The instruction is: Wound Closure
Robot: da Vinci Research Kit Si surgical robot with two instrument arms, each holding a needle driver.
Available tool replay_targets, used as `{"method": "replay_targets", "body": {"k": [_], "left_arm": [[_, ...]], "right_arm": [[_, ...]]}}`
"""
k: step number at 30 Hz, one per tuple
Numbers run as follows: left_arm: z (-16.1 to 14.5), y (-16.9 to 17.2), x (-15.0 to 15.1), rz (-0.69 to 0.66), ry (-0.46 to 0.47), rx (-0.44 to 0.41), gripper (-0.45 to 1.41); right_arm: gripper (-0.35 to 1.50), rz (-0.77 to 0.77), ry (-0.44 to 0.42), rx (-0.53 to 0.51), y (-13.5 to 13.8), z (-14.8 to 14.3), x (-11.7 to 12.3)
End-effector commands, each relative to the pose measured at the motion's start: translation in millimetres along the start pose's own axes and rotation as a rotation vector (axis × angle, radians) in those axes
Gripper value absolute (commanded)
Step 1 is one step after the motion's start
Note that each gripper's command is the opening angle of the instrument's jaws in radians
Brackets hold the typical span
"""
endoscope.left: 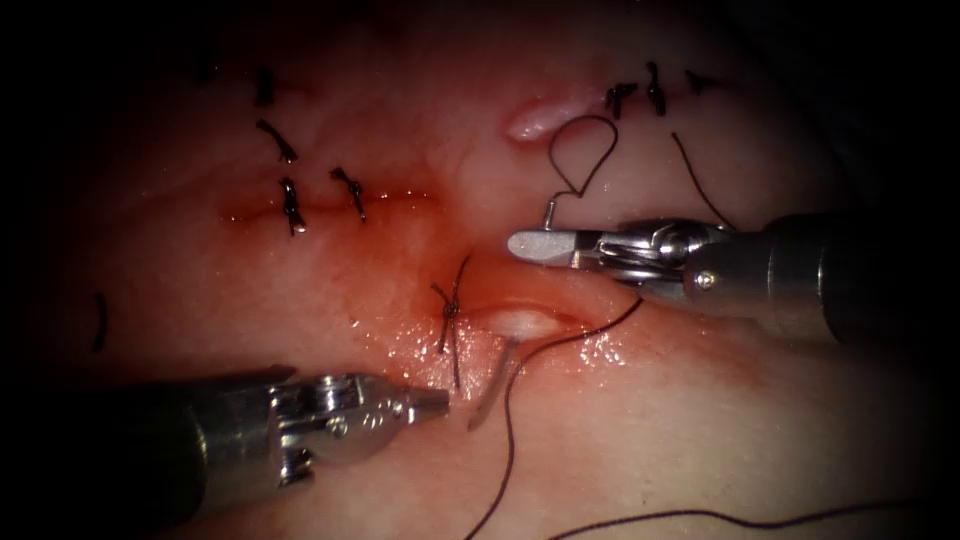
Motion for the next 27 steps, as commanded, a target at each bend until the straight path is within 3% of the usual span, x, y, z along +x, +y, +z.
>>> {"method": "replay_targets", "body": {"k": [1, 2, 5, 11, 16, 22, 27], "left_arm": [[1.1, 0.1, 0.2, 0.01, 0.035, 0.003, -0.1], [1.3, 0.3, 0.2, 0.023, 0.074, 0.001, -0.08], [1.9, 0.6, 0.1, 0.087, 0.197, -0.003, 0.0], [2.1, 0.1, 0.4, 0.159, 0.378, 0.015, 0.12], [2.0, -0.4, 0.6, 0.229, 0.429, -0.011, 0.24], [2.9, -1.0, 0.7, 0.275, 0.477, -0.03, 0.36], [3.4, -1.3, 0.8, 0.3, 0.522, -0.024, 0.36]], "right_arm": [[1.09, -0.041, 0.029, 0.024, 0.0, 0.9, 0.6], [1.31, -0.069, 0.051, 0.048, 0.0, 0.7, 1.1], [1.45, -0.106, 0.064, 0.058, 0.3, -0.3, 2.1], [1.46, -0.229, 0.055, 0.06, 1.4, -3.3, 4.2], [1.46, -0.275, 0.056, 0.051, 2.2, -7.0, 5.7], [1.36, -0.281, 0.058, 0.076, 3.2, -10.4, 5.2], [1.33, -0.291, 0.07, 0.082, 4.0, -11.1, 4.3]]}}
